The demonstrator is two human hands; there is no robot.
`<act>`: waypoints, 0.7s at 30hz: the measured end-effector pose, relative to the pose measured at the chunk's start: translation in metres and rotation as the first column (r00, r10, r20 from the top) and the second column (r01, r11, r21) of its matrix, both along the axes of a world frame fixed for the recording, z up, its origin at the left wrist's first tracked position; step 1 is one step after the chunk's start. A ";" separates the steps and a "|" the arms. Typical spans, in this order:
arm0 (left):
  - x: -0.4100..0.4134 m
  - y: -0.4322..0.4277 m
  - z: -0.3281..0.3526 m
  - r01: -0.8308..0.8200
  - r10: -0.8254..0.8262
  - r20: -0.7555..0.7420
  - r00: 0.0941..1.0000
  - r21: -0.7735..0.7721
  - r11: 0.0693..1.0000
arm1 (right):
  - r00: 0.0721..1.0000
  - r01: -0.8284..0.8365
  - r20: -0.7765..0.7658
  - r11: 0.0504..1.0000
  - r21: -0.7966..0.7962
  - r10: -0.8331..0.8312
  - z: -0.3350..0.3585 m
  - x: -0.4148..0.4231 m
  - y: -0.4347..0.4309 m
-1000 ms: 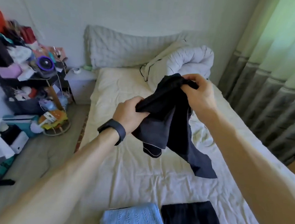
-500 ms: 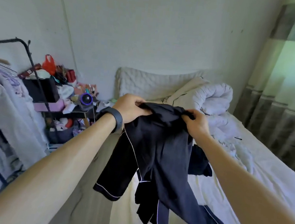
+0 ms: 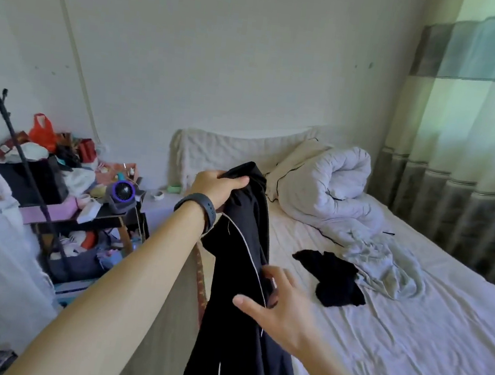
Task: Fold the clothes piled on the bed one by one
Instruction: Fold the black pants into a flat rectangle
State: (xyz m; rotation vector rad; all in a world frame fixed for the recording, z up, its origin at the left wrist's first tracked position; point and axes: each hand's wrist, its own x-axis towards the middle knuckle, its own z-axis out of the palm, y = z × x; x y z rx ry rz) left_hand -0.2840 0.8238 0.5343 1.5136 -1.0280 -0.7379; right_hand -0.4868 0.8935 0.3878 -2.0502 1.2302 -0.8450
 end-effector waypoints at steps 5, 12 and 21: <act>0.080 -0.044 0.003 0.130 -0.131 -0.004 0.991 -0.066 0.989 | 0.983 0.178 -0.063 0.979 0.101 -0.173 -0.061 0.074 -0.053; 0.204 -0.090 0.018 0.130 -0.118 0.110 0.987 -0.109 0.986 | 0.804 0.369 0.288 0.817 0.443 -0.520 -0.035 0.095 -0.145; 0.219 -0.213 -0.018 0.164 -0.173 0.205 0.963 0.064 0.984 | 0.594 0.492 0.588 0.826 0.275 -0.549 0.096 0.119 -0.275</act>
